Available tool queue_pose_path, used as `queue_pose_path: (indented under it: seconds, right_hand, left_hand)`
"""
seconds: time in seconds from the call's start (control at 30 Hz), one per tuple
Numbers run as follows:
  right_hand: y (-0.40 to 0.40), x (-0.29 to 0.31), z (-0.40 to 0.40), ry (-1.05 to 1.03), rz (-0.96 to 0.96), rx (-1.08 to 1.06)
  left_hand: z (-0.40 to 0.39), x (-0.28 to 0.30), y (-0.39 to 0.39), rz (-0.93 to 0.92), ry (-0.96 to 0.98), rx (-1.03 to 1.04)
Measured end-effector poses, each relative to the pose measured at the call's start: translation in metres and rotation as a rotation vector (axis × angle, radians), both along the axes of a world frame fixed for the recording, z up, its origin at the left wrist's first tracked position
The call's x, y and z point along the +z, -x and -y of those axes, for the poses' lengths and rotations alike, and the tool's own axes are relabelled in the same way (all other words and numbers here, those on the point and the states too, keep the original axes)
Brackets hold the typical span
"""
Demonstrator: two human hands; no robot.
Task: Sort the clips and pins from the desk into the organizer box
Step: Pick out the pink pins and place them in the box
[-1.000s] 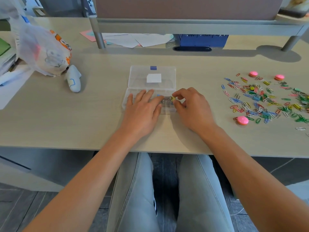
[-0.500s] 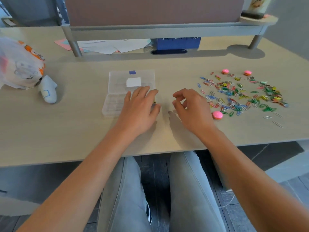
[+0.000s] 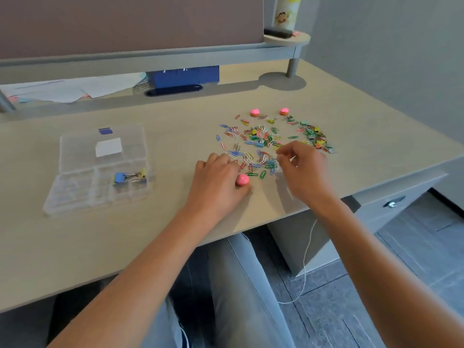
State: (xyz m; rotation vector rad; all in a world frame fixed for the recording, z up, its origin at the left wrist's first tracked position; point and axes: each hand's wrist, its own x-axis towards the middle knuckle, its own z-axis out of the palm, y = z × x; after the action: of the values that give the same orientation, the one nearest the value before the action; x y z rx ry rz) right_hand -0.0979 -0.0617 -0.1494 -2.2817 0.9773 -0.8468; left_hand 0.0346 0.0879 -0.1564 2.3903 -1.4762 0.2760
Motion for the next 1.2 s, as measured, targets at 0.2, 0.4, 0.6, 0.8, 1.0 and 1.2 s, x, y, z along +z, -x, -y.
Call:
queue_pose_path:
  seconds: [0.2, 0.4, 0.6, 0.8, 1.0, 1.2]
  right_hand:
    - [-0.012, -0.002, 0.027, -0.049, -0.007, -0.001]
    - [-0.031, 0.010, 0.068, -0.038, 0.003, -0.041]
    - [-0.064, 0.015, 0.130, 0.018, -0.199, -0.059]
    - [-0.102, 0.006, 0.187, 0.057, -0.389, -0.018]
    - [-0.126, 0.002, 0.221, 0.056, -0.412, -0.036]
    - [-0.138, -0.001, 0.233, 0.132, -0.477, -0.041]
  left_hand:
    - [0.013, 0.000, -0.004, -0.067, 0.017, -0.006]
    - [0.047, 0.025, -0.017, -0.255, 0.203, -0.041]
    - [0.116, 0.039, -0.053, -0.252, 0.128, -0.047]
    - [0.185, 0.031, -0.092, -0.276, -0.003, -0.064]
    - [0.223, 0.021, -0.117, -0.252, 0.007, -0.050]
    - [0.241, 0.019, -0.128, -0.304, -0.031, -0.095]
